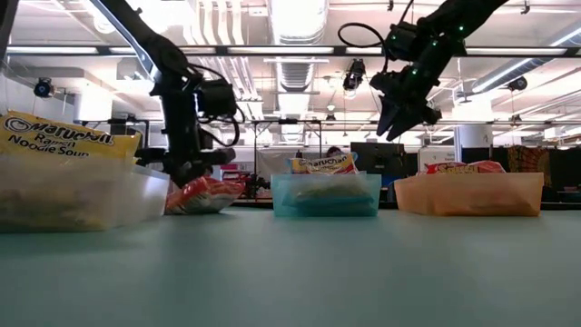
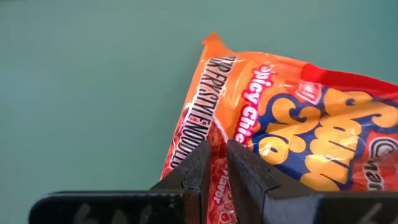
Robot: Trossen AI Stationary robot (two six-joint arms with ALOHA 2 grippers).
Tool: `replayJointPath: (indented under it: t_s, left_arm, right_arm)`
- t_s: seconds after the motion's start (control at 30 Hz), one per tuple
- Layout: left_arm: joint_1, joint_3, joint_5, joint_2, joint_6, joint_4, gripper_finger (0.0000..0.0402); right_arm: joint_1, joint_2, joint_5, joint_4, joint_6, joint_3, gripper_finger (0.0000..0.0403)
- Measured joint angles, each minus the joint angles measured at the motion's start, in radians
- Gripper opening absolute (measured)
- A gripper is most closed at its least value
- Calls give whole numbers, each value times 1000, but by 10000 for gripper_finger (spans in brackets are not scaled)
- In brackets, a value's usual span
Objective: Sort Maruchan noodles
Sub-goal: Put the orange noodle pack into the orange bin
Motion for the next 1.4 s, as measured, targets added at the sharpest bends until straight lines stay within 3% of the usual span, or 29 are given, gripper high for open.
replayJointPath:
  t_s: [0.17,0.37,0.53,0.87,1.1,1.4]
  left_arm:
    - [-23,5,51,13,-16,-11,37]
    - [-63,16,292,6,15,-9,37]
    - [-131,23,369,9,1,-8,37]
    - [-321,25,386,9,-119,30,37]
    - [-397,26,386,9,-196,152,37]
    - [-403,27,380,-30,-50,111,37]
  right_arm:
    - [1,0,0,-1,0,0,169]
    - [1,0,-1,-2,0,0,169]
    - [1,0,-1,-2,0,0,169]
    - [1,0,-2,-2,-3,0,169]
    - [1,0,-6,-2,-13,0,169]
    - [37,0,-7,-48,-60,0,169]
